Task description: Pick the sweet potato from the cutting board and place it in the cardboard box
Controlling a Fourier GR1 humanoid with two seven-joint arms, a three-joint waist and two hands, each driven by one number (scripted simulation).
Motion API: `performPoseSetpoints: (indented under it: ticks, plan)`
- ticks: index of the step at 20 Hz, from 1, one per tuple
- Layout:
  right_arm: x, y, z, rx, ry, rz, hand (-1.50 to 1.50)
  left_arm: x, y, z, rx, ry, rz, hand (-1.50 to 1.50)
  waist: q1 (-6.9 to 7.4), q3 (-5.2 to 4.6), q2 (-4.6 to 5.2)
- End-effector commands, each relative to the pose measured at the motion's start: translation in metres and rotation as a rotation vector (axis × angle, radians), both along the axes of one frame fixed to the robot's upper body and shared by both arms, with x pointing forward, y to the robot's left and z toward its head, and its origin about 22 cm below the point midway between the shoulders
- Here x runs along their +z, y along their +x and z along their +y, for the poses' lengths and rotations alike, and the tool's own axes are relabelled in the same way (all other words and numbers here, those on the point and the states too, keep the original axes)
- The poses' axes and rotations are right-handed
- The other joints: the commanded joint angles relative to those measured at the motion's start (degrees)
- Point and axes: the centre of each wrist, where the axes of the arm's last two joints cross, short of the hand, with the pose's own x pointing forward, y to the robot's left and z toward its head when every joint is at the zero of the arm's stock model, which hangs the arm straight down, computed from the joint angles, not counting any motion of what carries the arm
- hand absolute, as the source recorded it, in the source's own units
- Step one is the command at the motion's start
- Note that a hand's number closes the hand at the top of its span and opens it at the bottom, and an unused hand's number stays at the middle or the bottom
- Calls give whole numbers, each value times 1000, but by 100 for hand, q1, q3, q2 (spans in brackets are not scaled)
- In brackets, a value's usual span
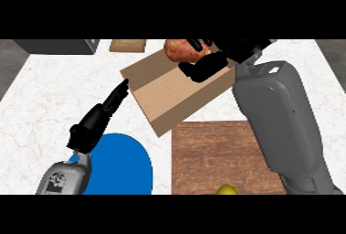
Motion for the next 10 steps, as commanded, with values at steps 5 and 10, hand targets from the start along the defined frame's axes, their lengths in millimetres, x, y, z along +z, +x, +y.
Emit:
performPoseSetpoints:
  ticks: [5, 10]
  plan:
    - [-62, 36, 24, -6, -106, -13, 150, -3, 12, -14, 4, -1, -6, 0, -9, 0, 19]
    - [-103, 53, 19, -39, -99, 133, 150, -2, -3, -8, -7, 2, -20, 0, 61, 2, 20]
